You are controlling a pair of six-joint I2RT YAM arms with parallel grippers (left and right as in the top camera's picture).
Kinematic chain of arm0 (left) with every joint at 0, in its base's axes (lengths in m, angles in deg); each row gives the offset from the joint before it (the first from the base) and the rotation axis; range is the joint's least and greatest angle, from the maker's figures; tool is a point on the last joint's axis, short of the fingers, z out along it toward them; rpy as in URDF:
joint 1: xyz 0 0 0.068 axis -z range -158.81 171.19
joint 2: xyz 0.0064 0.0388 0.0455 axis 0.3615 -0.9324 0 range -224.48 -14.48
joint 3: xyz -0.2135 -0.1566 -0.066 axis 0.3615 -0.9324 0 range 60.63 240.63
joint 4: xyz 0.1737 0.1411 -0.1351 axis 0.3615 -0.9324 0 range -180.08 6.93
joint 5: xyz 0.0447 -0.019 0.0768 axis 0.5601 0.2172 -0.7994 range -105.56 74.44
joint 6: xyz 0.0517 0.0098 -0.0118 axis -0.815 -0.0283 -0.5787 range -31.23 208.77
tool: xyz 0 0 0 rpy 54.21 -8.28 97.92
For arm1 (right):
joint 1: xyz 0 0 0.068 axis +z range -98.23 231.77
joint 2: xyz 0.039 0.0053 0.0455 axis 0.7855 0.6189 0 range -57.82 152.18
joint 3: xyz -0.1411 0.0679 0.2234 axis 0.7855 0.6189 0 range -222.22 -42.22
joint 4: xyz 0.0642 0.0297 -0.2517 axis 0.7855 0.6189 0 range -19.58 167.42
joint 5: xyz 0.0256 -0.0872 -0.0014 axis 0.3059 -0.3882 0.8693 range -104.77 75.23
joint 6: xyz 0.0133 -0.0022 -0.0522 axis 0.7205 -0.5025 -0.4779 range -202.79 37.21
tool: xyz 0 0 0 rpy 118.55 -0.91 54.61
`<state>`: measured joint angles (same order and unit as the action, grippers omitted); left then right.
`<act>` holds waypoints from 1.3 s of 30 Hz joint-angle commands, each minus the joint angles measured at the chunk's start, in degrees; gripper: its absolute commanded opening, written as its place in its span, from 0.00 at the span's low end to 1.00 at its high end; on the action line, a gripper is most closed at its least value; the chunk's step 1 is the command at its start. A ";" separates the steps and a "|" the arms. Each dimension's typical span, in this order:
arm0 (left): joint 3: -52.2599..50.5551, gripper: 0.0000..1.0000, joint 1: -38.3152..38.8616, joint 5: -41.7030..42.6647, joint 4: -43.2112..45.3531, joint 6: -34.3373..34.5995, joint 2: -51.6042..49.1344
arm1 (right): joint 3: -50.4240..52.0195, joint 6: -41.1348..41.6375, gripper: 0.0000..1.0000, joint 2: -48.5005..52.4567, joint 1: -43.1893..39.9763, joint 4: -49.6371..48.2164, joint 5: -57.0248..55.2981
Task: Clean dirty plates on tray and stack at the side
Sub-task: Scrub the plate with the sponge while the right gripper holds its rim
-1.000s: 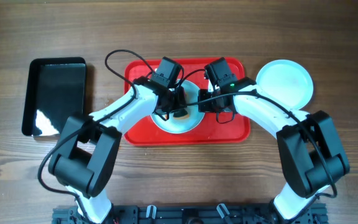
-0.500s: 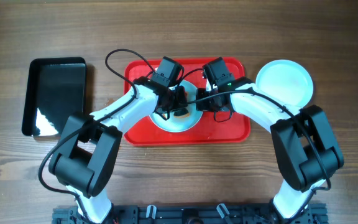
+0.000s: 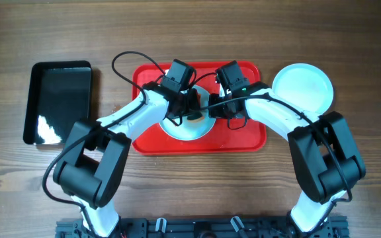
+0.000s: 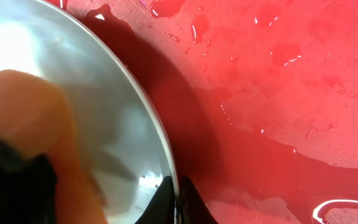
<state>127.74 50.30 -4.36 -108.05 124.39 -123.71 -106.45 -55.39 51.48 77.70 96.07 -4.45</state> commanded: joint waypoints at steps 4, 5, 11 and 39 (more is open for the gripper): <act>-0.48 0.04 0.15 -4.35 -3.69 1.03 -5.33 | 0.52 -0.37 0.04 3.37 -0.13 0.61 -1.40; -0.48 0.04 0.15 -5.90 -4.63 0.81 -5.73 | 0.52 -0.37 0.04 3.37 -0.13 0.63 -1.40; -0.48 0.04 -0.15 -24.96 -14.51 0.85 -6.38 | 0.52 -0.48 0.04 3.37 -0.13 0.76 -1.42; 7.04 0.04 -3.06 -11.39 -8.20 0.90 -0.26 | 0.48 -0.42 0.04 3.37 -0.13 0.50 -1.40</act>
<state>134.19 46.95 -19.75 -117.71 124.94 -122.27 -106.78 -55.41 51.92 78.03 95.65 -2.96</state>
